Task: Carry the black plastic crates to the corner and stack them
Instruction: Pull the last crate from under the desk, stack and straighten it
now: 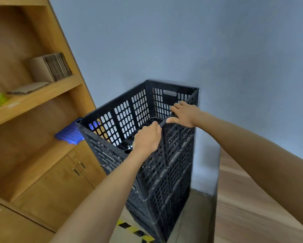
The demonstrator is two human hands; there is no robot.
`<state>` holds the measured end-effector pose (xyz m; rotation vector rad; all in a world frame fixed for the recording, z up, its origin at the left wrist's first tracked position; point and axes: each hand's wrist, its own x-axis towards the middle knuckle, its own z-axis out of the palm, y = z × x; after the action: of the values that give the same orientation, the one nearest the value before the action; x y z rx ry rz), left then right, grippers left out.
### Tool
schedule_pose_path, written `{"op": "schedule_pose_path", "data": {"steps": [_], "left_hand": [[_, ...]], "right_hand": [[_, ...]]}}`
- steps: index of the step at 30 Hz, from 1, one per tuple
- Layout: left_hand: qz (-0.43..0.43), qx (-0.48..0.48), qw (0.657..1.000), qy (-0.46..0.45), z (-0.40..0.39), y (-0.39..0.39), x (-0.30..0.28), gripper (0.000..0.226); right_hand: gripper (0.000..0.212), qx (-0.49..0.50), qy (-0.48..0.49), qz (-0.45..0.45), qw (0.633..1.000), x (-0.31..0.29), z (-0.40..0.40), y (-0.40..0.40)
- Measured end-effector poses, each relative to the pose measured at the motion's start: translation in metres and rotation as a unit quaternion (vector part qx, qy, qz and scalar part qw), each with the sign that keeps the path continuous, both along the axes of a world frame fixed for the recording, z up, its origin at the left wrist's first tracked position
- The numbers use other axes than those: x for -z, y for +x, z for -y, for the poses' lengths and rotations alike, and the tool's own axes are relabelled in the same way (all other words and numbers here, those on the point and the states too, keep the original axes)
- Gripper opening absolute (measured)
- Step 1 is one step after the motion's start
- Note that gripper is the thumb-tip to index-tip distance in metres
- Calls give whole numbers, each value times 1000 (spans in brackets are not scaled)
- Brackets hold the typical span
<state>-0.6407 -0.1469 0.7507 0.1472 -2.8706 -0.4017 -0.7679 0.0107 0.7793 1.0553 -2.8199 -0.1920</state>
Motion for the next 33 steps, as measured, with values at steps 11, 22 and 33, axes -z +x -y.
{"op": "schedule_pose_path", "data": {"steps": [11,22,33], "left_hand": [[-8,-21,996,-92,-9,7,-3,36],[9,-12,991,-133,-7,9,-10,37],[10,18,981,-191,121,33,-10,44]], "right_hand": [[94,-19,-2,-9,1000,8,-3,-7],[111,-30,-16,-19,999,4,0,-2],[107,-82,23,-94,992,3,88,22]]}}
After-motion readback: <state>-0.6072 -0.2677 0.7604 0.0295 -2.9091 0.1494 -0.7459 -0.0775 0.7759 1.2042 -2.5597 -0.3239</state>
